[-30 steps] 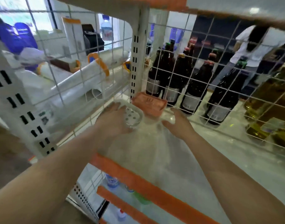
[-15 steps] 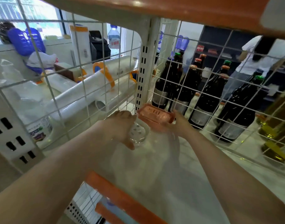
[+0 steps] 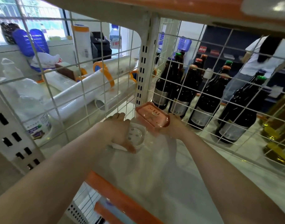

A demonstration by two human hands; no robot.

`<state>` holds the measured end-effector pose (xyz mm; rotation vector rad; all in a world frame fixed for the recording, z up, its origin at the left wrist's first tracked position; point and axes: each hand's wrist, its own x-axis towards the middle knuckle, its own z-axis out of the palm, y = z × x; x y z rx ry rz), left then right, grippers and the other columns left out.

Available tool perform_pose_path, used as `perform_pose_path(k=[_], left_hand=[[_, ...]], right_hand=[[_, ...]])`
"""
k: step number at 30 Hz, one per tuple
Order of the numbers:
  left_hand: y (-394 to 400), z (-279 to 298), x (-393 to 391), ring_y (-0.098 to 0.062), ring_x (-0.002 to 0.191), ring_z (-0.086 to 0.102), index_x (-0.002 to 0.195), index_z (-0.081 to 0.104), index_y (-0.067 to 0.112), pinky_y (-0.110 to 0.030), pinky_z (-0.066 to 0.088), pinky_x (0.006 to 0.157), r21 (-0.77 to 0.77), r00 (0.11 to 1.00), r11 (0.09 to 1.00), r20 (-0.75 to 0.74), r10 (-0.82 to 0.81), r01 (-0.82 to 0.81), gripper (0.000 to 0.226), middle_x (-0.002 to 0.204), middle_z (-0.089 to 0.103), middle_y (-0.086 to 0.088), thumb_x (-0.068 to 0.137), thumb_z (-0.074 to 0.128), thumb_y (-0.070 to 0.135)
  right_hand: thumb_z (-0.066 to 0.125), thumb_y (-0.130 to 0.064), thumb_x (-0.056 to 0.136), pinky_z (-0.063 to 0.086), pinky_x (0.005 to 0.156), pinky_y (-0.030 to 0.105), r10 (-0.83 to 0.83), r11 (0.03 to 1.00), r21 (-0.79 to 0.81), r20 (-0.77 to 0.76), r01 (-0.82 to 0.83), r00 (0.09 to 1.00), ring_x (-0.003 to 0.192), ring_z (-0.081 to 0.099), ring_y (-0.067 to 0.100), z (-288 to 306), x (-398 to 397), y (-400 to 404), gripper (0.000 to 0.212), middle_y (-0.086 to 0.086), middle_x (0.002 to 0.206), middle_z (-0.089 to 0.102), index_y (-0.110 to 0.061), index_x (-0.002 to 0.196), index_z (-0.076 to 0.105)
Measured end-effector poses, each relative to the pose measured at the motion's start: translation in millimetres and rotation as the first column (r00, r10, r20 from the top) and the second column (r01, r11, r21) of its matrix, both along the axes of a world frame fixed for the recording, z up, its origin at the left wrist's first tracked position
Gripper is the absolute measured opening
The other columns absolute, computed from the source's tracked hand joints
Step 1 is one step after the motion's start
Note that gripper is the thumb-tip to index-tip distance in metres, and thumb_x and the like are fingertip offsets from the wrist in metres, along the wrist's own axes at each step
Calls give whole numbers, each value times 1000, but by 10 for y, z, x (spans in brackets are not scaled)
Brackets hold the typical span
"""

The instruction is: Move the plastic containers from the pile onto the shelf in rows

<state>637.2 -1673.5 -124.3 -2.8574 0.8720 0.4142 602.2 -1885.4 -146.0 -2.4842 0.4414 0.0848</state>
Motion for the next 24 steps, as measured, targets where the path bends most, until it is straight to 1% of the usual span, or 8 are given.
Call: perform_pose_path(k=[5,8,11,13,19,20,22,24], left_hand=[[24,-59,-131,-23,112,50,131,41,16,-33,42,97,-91,999,995,6,42,-42,102,121,49,-4,55,65,80],[43,-79,-219,-23,110,48,128,41,14,-31,42,92,-157,998,986,15,61,-58,99,119,47,-5,57,68,76],[19,-32,-316,-24,110,47,127,42,11,-32,41,90,-170,995,984,78,65,-51,96,119,47,-7,60,66,75],[0,0,-391,-23,112,46,127,42,11,-31,39,91,-201,992,978,99,77,-56,95,118,47,-7,61,63,76],[0,222,-657,-25,123,41,136,37,13,-33,36,96,-276,984,959,149,102,-58,99,131,43,-8,64,61,76],[10,254,-695,-26,124,40,137,35,13,-34,37,97,-274,983,960,152,103,-58,100,133,41,-8,64,61,76],[35,291,-770,-27,125,39,138,34,12,-35,37,97,-262,982,963,158,100,-56,101,134,40,-9,64,63,75],[63,303,-860,-29,125,39,137,34,11,-36,38,97,-228,982,973,172,80,-39,102,134,39,-10,63,63,75]], right_hand=[[83,-39,64,48,93,38,-20,1000,-21,16,20,1000,106,51,21,-8,-12,9,44,-4,95,55,-31,92,49],[82,-47,56,50,91,39,-46,999,-15,48,46,998,108,55,24,17,-86,20,59,1,102,61,-22,104,58],[83,-53,53,51,91,37,-84,995,-40,75,87,994,105,54,21,73,-228,32,84,5,118,50,-13,119,52],[83,-51,58,49,94,36,-100,994,-33,97,103,990,107,52,21,108,-345,20,86,4,120,43,-12,126,47],[80,-52,64,48,84,30,-91,994,-57,127,99,988,92,50,15,188,-702,-43,54,-4,95,42,-24,96,46],[80,-55,61,48,78,28,-107,992,-45,128,114,986,90,52,14,210,-763,-27,58,-3,97,45,-21,97,50],[75,-70,43,46,64,25,-120,991,-46,143,127,983,87,58,15,249,-900,26,86,2,105,56,-15,107,57],[65,-78,31,49,66,28,-114,992,-34,159,121,981,91,60,18,233,-1042,41,95,3,102,62,-19,105,60]])
